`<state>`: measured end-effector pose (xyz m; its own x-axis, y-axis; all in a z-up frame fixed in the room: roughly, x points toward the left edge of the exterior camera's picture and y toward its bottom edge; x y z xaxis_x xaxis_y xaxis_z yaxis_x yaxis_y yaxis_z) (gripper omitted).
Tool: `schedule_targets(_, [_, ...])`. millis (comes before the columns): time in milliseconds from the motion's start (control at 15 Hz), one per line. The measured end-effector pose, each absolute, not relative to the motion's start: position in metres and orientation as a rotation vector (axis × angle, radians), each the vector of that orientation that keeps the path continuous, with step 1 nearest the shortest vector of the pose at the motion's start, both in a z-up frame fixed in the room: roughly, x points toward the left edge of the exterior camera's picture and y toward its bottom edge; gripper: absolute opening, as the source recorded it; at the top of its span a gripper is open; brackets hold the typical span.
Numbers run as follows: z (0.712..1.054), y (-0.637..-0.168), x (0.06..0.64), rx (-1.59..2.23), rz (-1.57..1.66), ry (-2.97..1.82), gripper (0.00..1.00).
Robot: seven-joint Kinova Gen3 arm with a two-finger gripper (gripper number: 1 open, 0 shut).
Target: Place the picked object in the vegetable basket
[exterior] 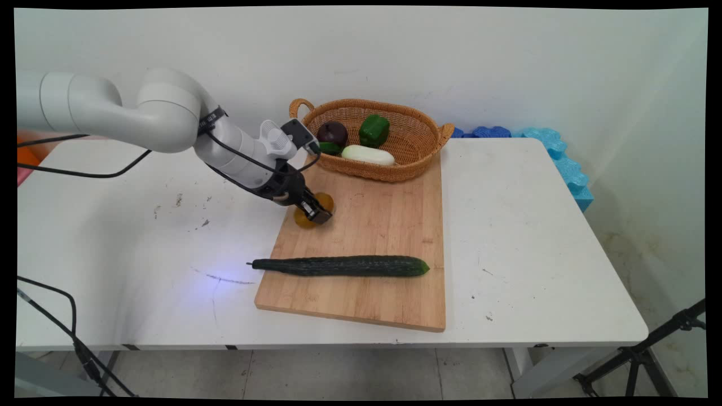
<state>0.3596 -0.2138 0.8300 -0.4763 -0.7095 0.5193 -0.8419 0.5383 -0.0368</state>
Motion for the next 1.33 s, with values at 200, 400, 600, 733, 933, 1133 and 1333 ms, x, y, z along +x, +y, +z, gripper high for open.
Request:
schedule_targets(200, [0.837,-0.218,0.355,1.230,0.412,-2.330,0.00])
schedule_targets(400, [0.854,-0.227,0.349,1.175,0.439,-2.324,0.00])
schedule_targets(600, [0.869,-0.238,0.343,1.134,0.462,-2.317,0.00])
schedule_targets(733, [0.883,-0.248,0.338,1.099,0.485,-2.308,0.00])
schedule_targets(933, [0.902,-0.267,0.331,1.053,0.522,-2.293,0.00])
schedule_targets(1133, [0.917,-0.291,0.324,1.017,0.560,-2.275,0.00])
schedule_targets(1333, [0.923,-0.320,0.318,0.999,0.595,-2.251,0.00])
